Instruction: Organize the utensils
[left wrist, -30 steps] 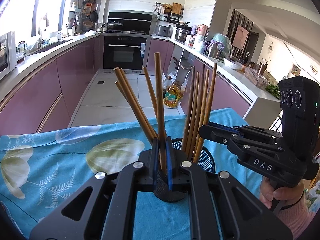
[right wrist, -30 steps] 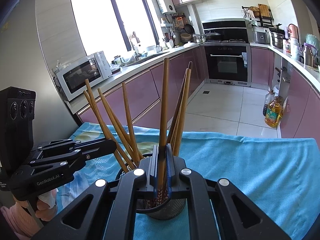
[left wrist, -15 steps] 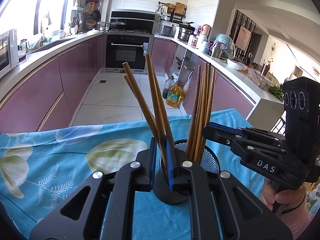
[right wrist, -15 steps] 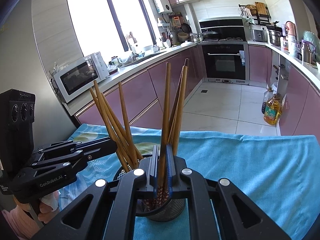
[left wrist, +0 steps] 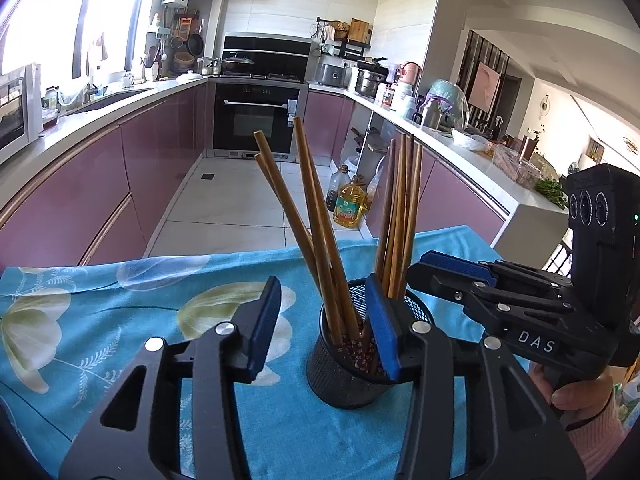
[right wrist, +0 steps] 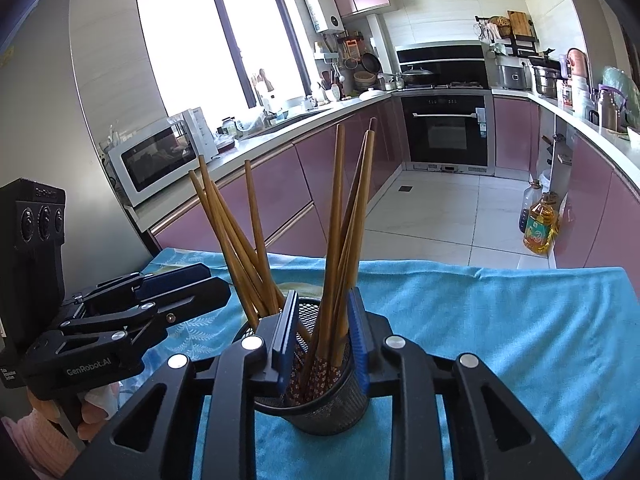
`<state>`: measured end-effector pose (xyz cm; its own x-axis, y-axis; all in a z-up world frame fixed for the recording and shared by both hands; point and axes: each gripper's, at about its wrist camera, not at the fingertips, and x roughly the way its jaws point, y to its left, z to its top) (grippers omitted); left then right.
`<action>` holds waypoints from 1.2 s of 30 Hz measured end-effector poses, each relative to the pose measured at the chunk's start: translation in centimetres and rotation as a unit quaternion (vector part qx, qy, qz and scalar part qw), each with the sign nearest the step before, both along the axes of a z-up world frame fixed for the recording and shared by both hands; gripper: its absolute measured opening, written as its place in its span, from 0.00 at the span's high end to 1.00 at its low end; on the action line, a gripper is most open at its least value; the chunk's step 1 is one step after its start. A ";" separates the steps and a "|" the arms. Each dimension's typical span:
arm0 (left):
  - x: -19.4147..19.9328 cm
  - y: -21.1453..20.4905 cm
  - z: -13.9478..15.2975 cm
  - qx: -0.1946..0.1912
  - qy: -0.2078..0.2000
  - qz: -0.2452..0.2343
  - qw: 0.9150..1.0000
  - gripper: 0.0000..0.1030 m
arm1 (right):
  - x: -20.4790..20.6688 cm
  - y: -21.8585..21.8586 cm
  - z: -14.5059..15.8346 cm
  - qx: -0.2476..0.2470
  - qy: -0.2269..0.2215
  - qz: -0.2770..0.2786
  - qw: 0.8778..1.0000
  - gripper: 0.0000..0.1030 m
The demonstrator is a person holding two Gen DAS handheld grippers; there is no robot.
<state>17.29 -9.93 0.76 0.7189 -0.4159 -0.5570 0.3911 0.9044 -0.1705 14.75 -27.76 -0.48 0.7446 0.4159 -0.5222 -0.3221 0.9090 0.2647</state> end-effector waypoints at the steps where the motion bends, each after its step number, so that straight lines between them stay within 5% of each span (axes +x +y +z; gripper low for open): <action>1: -0.2 0.1 0.0 0.000 -0.004 0.003 1.000 0.53 | -0.2 0.0 0.0 -0.002 -0.002 -0.002 1.000 0.73; 10: -3.1 1.7 -0.2 -0.001 -0.045 0.045 0.998 0.22 | -2.6 0.4 -0.5 -0.024 -0.034 -0.023 0.999 0.50; 13: -4.4 2.4 -0.4 0.001 -0.060 0.059 0.996 0.06 | -3.5 0.6 -0.7 -0.035 -0.047 -0.032 0.998 0.27; 20: -7.8 4.5 -1.1 0.008 -0.094 0.100 0.991 0.05 | -6.3 1.9 -1.2 -0.060 -0.095 -0.039 0.993 0.06; 36: -13.9 6.9 -1.5 0.009 -0.175 0.168 0.970 0.05 | -10.5 3.4 -1.8 -0.051 -0.151 -0.065 0.985 0.06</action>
<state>3.38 -3.02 -0.71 0.9584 -0.1179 -0.2601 0.1048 0.9925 -0.0636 4.28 -24.33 -2.28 0.9156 0.2638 -0.3034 -0.2516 0.9646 0.0793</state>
